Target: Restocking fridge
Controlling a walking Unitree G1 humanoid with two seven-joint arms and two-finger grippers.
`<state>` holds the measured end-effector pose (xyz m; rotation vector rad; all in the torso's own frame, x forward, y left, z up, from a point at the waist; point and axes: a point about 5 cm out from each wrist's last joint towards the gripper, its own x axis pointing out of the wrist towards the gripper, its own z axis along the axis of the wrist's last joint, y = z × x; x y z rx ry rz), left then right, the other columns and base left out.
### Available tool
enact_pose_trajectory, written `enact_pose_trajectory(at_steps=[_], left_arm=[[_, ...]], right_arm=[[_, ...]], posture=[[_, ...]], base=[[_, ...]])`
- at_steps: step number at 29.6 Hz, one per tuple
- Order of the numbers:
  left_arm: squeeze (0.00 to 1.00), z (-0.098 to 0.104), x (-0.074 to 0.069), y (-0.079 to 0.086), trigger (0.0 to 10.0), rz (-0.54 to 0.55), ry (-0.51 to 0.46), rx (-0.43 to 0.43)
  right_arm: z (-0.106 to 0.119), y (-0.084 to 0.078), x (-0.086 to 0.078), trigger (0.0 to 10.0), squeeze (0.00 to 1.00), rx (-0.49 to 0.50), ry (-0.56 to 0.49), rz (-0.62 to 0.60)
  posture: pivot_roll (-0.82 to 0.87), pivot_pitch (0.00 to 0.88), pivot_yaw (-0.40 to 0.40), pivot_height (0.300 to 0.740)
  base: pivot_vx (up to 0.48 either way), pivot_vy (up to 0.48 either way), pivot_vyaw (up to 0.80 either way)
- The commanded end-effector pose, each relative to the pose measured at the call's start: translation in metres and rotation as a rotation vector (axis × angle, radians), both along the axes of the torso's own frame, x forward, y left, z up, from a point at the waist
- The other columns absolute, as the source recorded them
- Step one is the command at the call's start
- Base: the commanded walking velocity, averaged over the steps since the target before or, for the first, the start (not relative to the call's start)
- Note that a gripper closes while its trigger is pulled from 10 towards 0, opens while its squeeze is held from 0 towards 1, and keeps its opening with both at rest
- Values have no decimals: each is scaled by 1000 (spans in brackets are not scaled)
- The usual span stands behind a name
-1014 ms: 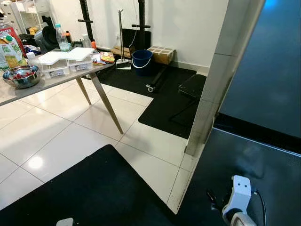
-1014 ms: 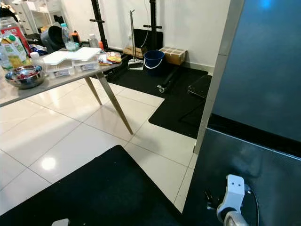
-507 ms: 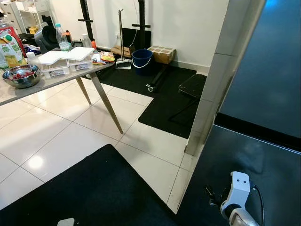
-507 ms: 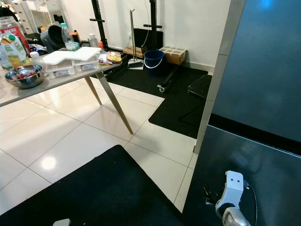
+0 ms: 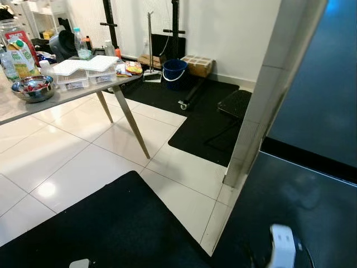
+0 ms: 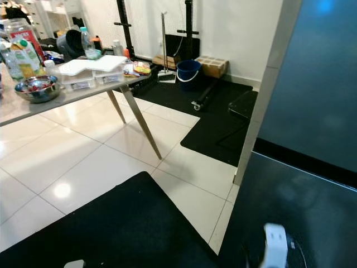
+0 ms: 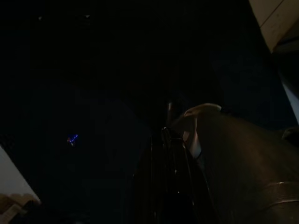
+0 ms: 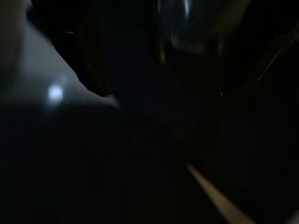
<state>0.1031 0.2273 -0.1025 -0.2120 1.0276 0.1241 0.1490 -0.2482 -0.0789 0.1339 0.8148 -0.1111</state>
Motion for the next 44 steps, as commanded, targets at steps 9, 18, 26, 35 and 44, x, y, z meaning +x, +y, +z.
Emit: enact_pose_trajectory(at_steps=[9, 18, 26, 35, 44], left_arm=[[0, -1, 1, -5, 10000, -17, 3, -9], [0, 0, 3, -2, 10000, -48, 8, 14], [0, 1, 8, -2, 10000, -81, 5, 46], [0, 0, 9, -8, 10000, -118, 13, 56], [0, 2, 14, -6, 10000, -98, 4, 77]], right_arm=[[-19, 18, -30, 10000, 0, -89, 253, 264], [-24, 31, -34, 10000, 0, -123, 309, 361], [-23, 29, -30, 10000, 0, -164, 328, 385], [-23, 25, -31, 10000, 0, -218, 343, 419], [-20, 10, -33, 10000, 0, -255, 356, 364]], posture=[[-61, 0, -6, 740], [-46, 0, 0, 740], [-46, 0, -6, 740], [-58, 0, -10, 740], [-74, 0, -10, 740]], base=[[0, 0, 0], [0, 0, 0], [0, 0, 0], [0, 0, 0], [0, 0, 0]])
